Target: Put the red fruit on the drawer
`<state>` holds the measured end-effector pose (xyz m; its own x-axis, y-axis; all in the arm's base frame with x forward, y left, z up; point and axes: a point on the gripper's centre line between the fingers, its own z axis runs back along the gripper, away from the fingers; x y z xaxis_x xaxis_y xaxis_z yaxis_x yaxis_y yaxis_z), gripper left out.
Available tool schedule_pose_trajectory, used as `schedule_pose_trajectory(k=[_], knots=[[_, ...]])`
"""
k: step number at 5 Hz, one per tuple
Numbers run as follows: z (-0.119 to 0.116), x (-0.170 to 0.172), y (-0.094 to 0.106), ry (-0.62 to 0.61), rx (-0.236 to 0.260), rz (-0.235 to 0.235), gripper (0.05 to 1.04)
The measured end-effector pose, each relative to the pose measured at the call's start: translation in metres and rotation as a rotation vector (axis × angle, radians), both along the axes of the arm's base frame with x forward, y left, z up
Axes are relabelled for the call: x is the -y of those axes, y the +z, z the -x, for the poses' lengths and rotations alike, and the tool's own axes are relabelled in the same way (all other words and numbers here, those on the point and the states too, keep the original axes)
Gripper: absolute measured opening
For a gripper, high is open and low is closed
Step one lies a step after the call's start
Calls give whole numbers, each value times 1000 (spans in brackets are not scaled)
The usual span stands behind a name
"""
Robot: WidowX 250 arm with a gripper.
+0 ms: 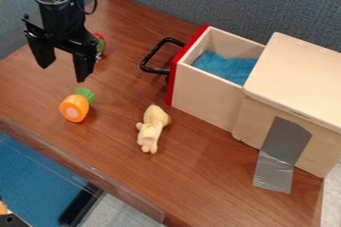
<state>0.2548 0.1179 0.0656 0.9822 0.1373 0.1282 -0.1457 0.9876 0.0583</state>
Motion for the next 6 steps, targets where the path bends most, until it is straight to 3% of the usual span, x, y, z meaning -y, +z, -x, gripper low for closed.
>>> schedule_pose_trajectory(k=[1, 2, 3, 5, 6], knots=[[1, 1, -8, 6, -27, 13, 999], [-29, -15, -13, 55, -20, 3, 999], [-63, -31, -14, 74, 24, 6, 999], [-111, -64, -20, 157, 53, -13, 999], [-124, -78, -23, 200, 59, -14, 999]])
